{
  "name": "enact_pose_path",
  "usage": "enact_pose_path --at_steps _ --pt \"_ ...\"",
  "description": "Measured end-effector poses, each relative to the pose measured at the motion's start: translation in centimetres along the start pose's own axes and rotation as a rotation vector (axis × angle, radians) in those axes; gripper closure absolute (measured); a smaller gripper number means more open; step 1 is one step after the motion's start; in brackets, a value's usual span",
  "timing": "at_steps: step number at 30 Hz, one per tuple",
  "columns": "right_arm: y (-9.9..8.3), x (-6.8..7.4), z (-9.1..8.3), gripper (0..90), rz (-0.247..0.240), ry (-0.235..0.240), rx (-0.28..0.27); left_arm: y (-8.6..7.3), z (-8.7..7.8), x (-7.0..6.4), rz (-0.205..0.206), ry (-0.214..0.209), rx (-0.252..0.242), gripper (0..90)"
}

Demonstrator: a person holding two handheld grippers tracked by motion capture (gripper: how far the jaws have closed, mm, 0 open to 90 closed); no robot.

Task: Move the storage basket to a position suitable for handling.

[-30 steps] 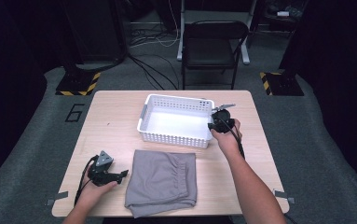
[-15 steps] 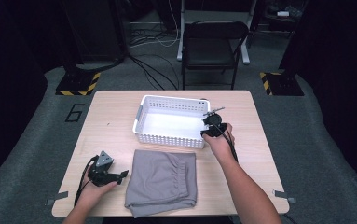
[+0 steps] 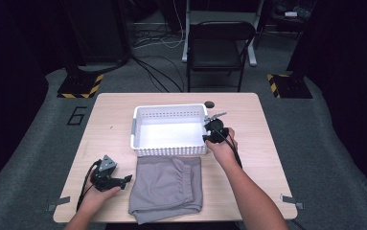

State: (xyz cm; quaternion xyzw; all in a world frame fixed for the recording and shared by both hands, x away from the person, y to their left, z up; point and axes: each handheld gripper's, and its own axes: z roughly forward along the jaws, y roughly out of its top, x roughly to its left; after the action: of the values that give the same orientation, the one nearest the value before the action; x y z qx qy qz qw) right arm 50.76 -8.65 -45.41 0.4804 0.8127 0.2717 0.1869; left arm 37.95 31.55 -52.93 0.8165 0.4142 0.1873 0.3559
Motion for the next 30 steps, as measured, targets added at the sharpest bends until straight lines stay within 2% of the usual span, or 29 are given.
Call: enact_pose_path --at_steps 5,9,16,17,25,28,30 --pt "-0.3 0.2 -0.2 62.1 -0.018 -0.003 0.004 0.0 0.0 0.0 0.001 0.0 0.0 14.3" --pt "-0.4 0.3 -0.4 62.0 -0.024 -0.023 0.017 0.0 0.0 0.0 0.001 0.001 0.002 14.3" --pt "-0.7 0.4 -0.8 62.1 0.015 -0.024 0.04 0.0 0.0 0.0 0.0 0.001 0.0 14.3" --pt "-0.8 0.4 -0.8 61.8 0.005 -0.025 0.035 0.0 0.0 0.0 -0.005 0.002 0.0 14.4" --pt "-1.2 0.3 -1.2 60.6 0.024 -0.019 0.042 0.0 0.0 0.0 0.0 0.001 -0.002 14.3" --pt "-1.4 0.3 -1.3 57.7 0.036 -0.01 0.043 0.0 0.0 0.0 0.001 0.001 0.0 14.3" --pt "-1.5 0.2 -1.5 51.6 0.038 -0.022 0.021 0.0 0.0 0.0 0.001 0.001 -0.001 14.2"
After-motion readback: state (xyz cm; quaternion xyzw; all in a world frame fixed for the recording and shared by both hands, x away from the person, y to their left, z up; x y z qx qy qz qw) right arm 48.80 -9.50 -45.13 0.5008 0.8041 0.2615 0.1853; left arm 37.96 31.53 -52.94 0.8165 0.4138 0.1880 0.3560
